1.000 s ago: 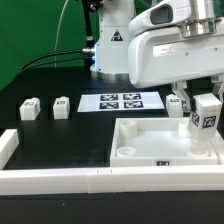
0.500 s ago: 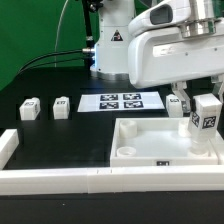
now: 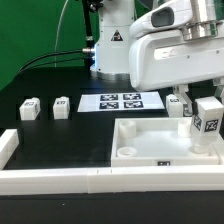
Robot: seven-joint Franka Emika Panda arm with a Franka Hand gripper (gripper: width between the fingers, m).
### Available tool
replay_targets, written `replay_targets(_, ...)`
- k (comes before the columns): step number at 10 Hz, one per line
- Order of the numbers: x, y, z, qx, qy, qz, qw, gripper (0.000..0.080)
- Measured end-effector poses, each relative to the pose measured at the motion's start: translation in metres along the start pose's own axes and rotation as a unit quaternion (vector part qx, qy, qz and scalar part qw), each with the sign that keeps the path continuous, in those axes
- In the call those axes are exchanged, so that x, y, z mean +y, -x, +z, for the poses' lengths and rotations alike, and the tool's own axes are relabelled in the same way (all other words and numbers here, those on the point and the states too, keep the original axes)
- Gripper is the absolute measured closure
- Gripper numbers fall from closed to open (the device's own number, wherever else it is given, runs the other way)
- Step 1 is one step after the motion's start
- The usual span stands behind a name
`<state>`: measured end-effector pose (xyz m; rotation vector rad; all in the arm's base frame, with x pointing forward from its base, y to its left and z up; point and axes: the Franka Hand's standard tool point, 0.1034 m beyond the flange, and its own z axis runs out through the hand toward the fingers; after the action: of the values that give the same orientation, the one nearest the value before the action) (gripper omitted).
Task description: Assemble one leg
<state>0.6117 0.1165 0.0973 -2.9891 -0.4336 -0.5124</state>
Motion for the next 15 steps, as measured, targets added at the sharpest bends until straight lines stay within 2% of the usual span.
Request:
replay_targets(6,0.002,0.010,0.009,0.005,0.002,0.002,1.000,0.0506)
replay_targets(11,0.005,0.021,0.013,0.053,0.014,0.001,0.999,0.0506)
replay_targets(14,0.005,0.020,0.012,0.057,0.015,0.000,0.998,0.0506)
replay_targets(15,0.003,0.020,0.012,0.057,0.014,-0.001,0.998,0.0431)
